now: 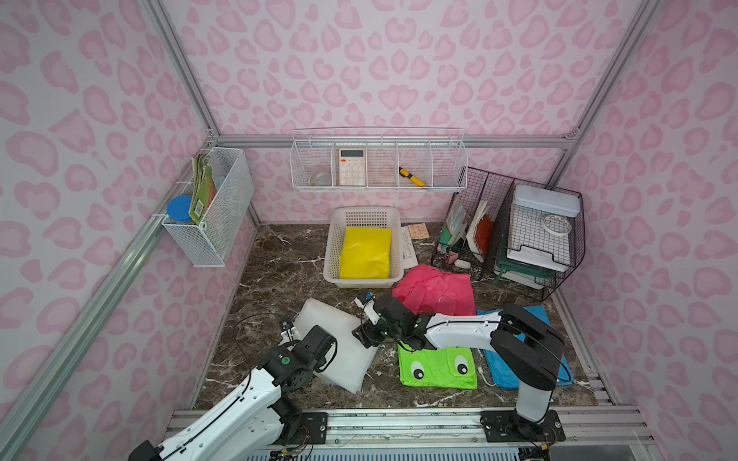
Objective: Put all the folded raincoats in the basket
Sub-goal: Move the raincoat to the center of the board.
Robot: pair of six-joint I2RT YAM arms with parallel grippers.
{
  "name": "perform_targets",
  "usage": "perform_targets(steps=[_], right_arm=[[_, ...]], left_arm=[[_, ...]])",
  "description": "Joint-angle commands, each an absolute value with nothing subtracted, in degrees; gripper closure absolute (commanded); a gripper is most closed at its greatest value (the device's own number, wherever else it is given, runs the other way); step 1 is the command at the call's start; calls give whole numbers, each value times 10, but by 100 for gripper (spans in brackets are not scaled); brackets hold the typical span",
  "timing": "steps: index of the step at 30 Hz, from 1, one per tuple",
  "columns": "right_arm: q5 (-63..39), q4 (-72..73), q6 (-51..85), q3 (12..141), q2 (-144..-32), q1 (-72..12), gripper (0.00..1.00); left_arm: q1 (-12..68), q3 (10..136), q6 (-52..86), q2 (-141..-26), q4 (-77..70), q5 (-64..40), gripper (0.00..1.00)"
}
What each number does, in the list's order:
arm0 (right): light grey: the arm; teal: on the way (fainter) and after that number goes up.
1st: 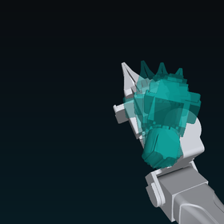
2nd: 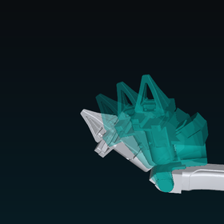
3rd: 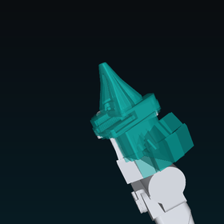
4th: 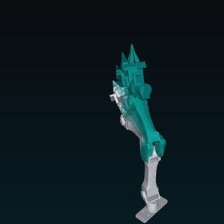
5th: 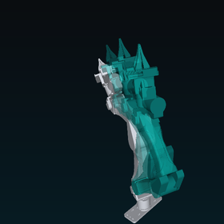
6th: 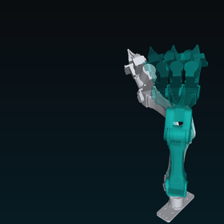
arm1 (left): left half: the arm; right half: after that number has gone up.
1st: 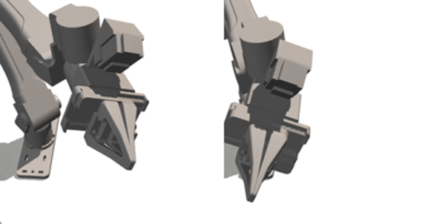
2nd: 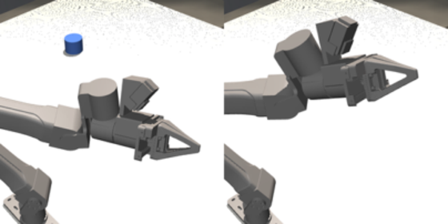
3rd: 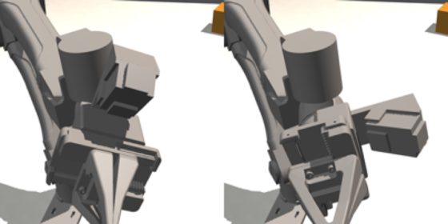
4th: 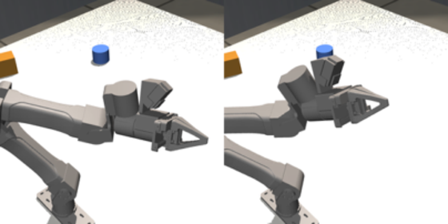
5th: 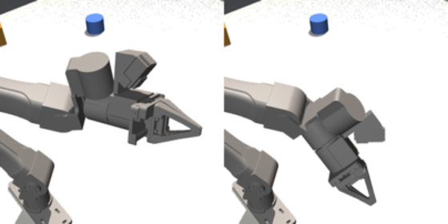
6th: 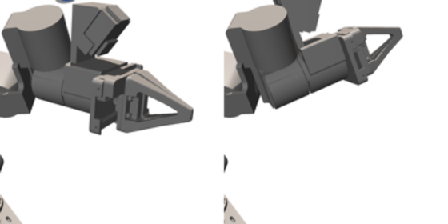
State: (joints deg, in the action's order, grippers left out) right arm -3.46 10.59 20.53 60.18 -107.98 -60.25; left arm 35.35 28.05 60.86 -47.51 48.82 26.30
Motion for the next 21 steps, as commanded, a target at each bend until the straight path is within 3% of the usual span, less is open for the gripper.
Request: perform_targets(steps=[1, 9, 16, 21], right_arm=[[-65, 104, 199, 596, -1088, -604, 24], [-87, 94, 198, 557, -1068, -644, 27], [-87, 90, 214, 561, -1030, -683, 24], [-52, 88, 235, 553, -989, -661, 16]], left_arm=[[340, 284, 574, -516, 426, 235, 30], [257, 285, 495, -626, 308, 187, 31], [229, 349, 450, -677, 318, 207, 31], [226, 343, 484, -626, 364, 225, 17]])
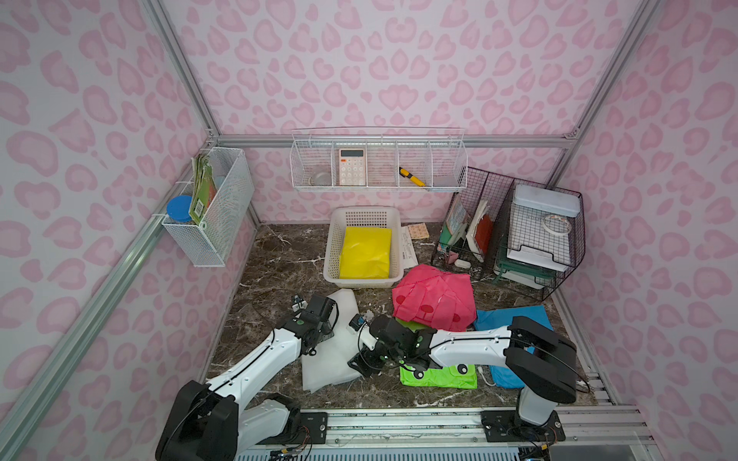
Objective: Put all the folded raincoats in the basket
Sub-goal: Move the raincoat to the center of the board.
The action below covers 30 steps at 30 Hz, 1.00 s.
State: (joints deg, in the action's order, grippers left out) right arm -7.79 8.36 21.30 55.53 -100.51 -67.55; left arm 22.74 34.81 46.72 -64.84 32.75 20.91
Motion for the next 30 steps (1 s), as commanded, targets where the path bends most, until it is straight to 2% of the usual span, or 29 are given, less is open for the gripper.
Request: perform_targets(steps=[1, 7, 16, 19, 22, 30], right_arm=[[-61, 94, 246, 547, -982, -644, 16], [-155, 156, 278, 537, -983, -577, 15], [-163, 147, 332, 598, -1079, -562, 16], [-164, 147, 335, 613, -1108, -562, 17], [-176, 153, 341, 620, -1128, -563, 22], [-158, 160, 352, 598, -1139, -562, 37]], left_arm=[[226, 335, 496, -609, 375, 231, 14], [211, 290, 511, -550, 373, 225, 4], [163, 273, 508, -615, 312, 135, 9], [163, 282, 515, -645, 309, 122, 13], [163, 280, 517, -664, 293, 113, 18], [163, 260, 523, -687, 268, 102, 40]])
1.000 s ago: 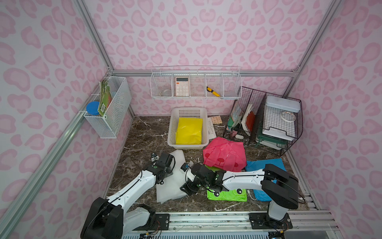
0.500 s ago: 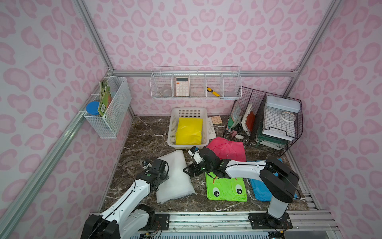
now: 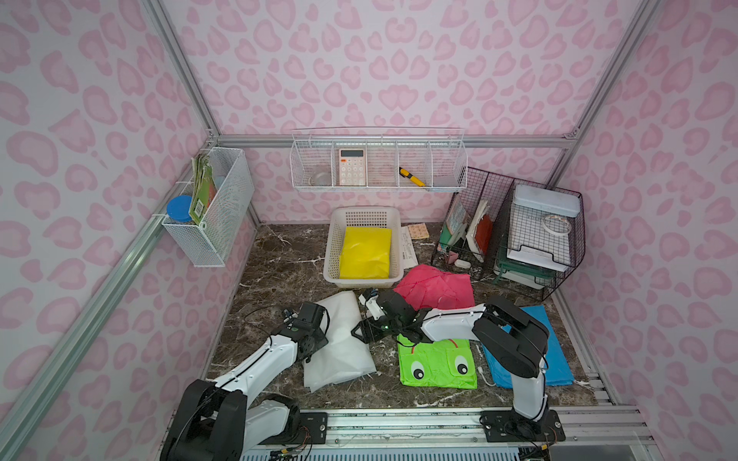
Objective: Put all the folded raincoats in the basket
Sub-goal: Move the raincoat to the center of the board, then pick up the raincoat from the center of the board.
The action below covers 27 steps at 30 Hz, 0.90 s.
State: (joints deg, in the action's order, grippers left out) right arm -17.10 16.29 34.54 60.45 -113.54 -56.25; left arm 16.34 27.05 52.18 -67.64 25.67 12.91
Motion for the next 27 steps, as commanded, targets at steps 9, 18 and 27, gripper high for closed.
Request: perform_targets(steps=[9, 18, 27], right_arm=[[-140, 167, 361, 584, -1147, -562, 62], [-123, 153, 345, 603, -1118, -581, 92], [-104, 136, 330, 613, -1074, -603, 95]], left_arm=[[163, 276, 525, -715, 278, 99, 63], [164, 293, 514, -668, 313, 82, 91], [165, 299, 508, -513, 393, 100, 94]])
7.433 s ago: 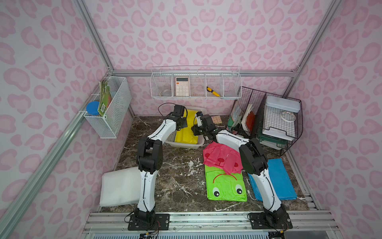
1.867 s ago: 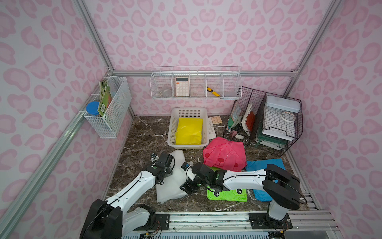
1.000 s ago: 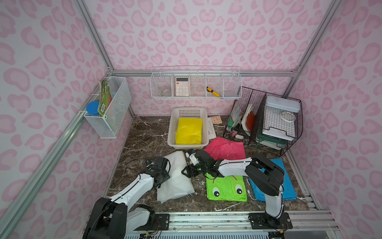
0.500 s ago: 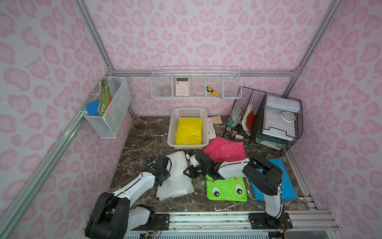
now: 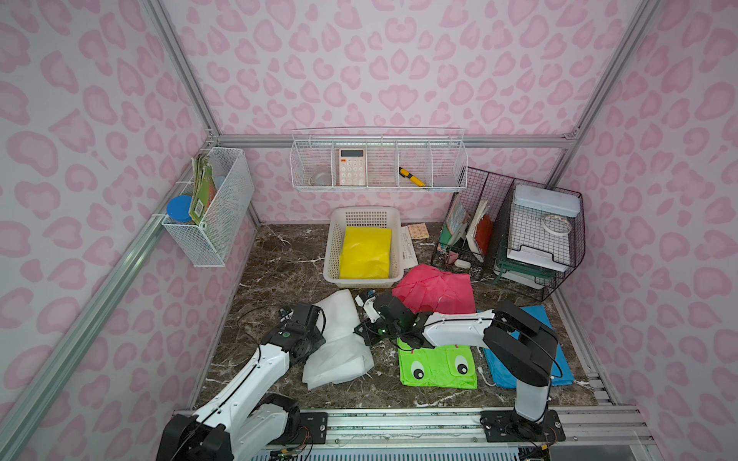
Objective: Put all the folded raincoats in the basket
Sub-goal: Pick up the raincoat from the center of the board.
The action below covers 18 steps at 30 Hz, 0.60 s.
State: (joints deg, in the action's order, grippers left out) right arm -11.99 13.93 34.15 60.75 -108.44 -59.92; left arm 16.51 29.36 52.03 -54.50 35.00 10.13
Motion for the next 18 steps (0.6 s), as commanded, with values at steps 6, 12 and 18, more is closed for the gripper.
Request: perform_targets(steps=[6, 12, 18], right_arm=[[-93, 113, 321, 628, -1023, -610, 95], [-93, 69, 313, 667, -983, -582, 94], [-84, 74, 290, 700, -969, -532, 93]], left_arm=[[166, 343, 470, -422, 409, 66, 95], [165, 438, 413, -437, 367, 22, 95], [166, 543, 375, -563, 297, -4, 96]])
